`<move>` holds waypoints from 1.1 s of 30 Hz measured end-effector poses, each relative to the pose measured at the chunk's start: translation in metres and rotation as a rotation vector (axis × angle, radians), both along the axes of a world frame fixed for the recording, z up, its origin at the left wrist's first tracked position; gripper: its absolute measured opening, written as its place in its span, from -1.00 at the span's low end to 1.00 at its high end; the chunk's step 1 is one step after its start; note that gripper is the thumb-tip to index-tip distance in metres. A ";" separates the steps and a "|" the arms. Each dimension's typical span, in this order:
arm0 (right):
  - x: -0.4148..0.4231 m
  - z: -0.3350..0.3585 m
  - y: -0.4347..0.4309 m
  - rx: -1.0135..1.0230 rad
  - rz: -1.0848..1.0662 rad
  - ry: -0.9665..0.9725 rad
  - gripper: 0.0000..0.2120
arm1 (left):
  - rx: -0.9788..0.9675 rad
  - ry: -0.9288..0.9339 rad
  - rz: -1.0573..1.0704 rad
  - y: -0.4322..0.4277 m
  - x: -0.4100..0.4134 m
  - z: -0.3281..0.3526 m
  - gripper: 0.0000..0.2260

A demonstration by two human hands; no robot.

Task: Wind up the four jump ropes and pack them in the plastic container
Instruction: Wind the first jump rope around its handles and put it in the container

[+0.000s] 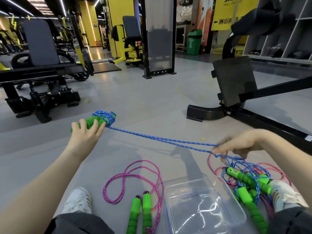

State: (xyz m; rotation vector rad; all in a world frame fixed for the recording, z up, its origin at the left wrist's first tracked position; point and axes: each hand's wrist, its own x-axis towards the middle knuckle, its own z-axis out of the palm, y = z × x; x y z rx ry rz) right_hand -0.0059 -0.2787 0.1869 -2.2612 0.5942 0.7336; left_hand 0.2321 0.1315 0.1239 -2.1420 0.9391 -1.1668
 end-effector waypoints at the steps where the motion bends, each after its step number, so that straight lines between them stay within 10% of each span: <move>1: 0.000 -0.004 0.005 -0.038 0.064 0.064 -0.65 | -0.007 0.003 0.001 -0.003 -0.001 0.001 -0.49; 12: 0.013 0.030 0.044 0.561 -0.163 -0.911 -0.53 | -0.028 0.073 0.045 0.000 -0.001 -0.006 -0.53; 16: 0.017 0.042 0.055 1.104 -0.239 -1.013 -0.51 | 0.088 0.166 -0.081 -0.021 -0.011 -0.011 -0.48; 20: 0.022 0.047 0.049 1.202 -0.377 -1.128 -0.56 | 0.251 0.105 -0.378 -0.042 -0.020 -0.024 -0.56; 26: 0.019 0.020 0.009 0.514 -0.362 -1.146 -0.60 | 0.474 0.090 -0.589 -0.055 -0.038 -0.034 -0.57; 30: 0.009 -0.005 -0.017 -0.494 0.183 -0.763 -0.54 | 0.424 0.086 -0.477 -0.047 -0.030 -0.031 -0.54; 33: 0.005 -0.026 -0.026 -0.801 0.363 -0.407 -0.45 | 0.347 0.115 -0.364 -0.039 -0.026 -0.024 -0.49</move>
